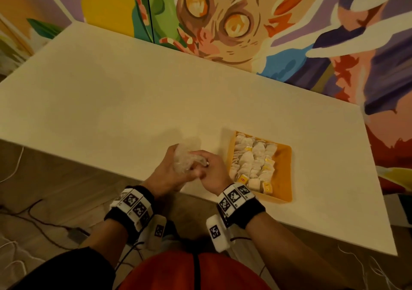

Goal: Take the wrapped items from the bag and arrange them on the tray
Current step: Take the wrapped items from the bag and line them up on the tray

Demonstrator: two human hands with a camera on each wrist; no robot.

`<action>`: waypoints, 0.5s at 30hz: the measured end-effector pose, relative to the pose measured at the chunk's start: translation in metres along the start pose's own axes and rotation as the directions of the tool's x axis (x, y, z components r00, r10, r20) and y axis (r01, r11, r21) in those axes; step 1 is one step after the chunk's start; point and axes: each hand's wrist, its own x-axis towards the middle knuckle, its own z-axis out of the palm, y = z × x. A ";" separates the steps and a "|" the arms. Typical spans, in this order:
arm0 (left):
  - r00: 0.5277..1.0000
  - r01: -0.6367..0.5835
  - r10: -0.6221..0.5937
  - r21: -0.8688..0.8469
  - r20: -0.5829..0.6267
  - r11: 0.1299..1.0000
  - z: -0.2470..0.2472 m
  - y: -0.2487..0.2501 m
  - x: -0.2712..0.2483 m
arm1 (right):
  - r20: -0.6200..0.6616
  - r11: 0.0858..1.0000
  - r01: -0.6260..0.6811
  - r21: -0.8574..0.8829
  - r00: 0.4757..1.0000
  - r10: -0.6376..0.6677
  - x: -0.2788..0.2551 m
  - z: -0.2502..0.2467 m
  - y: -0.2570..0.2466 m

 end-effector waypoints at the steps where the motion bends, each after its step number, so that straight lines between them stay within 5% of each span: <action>1: 0.999 -0.049 0.049 -0.017 -0.018 0.999 0.001 -0.006 -0.001 | 0.031 0.995 -0.015 0.102 0.999 0.012 -0.001 -0.001 -0.001; 4: 0.990 -0.102 0.108 0.066 -0.093 0.993 0.004 -0.013 0.002 | 0.152 0.950 -0.136 0.281 0.984 0.095 -0.005 -0.001 -0.003; 9: 0.972 -0.122 0.162 0.222 -0.172 0.967 0.010 -0.008 -0.002 | 0.359 0.981 -0.128 0.148 0.931 0.067 -0.017 -0.022 -0.011; 13: 0.933 -0.066 0.099 0.106 -0.347 0.992 0.017 0.000 -0.001 | 0.124 0.998 0.009 0.070 0.992 -0.017 -0.033 -0.013 -0.013; 15: 0.876 -0.008 0.009 0.004 -0.482 1.000 0.015 -0.002 0.003 | 0.084 0.993 0.011 0.117 0.996 -0.021 -0.041 -0.007 -0.015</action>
